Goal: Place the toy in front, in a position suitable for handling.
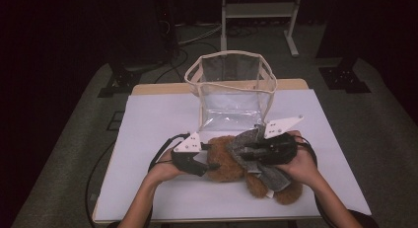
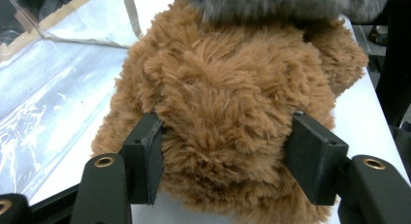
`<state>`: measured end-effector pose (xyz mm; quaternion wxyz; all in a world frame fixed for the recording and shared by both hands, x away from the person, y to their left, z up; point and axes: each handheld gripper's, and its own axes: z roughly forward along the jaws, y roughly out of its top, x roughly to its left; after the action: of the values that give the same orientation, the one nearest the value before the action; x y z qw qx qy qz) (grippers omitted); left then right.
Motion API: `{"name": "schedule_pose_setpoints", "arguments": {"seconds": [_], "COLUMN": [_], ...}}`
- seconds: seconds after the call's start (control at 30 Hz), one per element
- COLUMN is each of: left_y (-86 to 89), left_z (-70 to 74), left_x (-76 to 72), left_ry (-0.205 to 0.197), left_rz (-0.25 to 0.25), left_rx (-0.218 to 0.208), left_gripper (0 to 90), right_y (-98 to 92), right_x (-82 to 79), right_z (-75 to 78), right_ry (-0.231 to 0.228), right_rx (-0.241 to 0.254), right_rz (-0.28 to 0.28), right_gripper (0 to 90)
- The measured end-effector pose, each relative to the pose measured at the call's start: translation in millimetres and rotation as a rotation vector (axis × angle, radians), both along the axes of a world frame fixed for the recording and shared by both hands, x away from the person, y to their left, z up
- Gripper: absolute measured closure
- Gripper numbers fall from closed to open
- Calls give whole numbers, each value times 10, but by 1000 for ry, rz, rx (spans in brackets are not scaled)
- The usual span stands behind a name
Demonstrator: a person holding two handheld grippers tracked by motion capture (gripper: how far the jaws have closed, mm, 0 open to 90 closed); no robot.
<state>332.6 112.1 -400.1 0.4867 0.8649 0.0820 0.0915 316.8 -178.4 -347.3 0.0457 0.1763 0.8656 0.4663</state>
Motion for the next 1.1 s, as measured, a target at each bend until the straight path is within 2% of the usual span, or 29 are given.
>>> {"name": "schedule_pose_setpoints", "arguments": {"seconds": [0.03, 0.07, 0.27, 0.43, 0.63, 0.8, 0.9, 1.1], "left_y": [0, -6, -18, -15, -32, -29, -8, 20], "left_z": [0, -1, 3, -2, -19, -16, 3, 35], "left_x": [0, 2, 6, 1, -17, -25, -23, -16], "left_ry": [0, -3, 12, 19, 9, 5, 9, 8], "left_rz": [0, 2, 8, 4, -14, -18, -13, -6], "left_rx": [0, -3, -20, -24, -14, -6, -1, -7], "left_gripper": [373, 376, 377, 372, 333, 320, 307, 314], "right_y": [0, 119, 395, 515, 435, 307, 246, 122], "right_x": [0, 17, 58, 113, 287, 413, 390, 231], "right_z": [0, -12, -8, 13, 108, 98, 75, 26], "right_ry": [0, 2, 4, 4, 12, 40, 45, 48], "right_rx": [0, -2, -11, -23, -25, -21, -28, -26], "right_rz": [0, 21, 67, 90, 49, 8, 2, -3], "right_gripper": [665, 665, 666, 667, 667, 667, 667, 667]}}
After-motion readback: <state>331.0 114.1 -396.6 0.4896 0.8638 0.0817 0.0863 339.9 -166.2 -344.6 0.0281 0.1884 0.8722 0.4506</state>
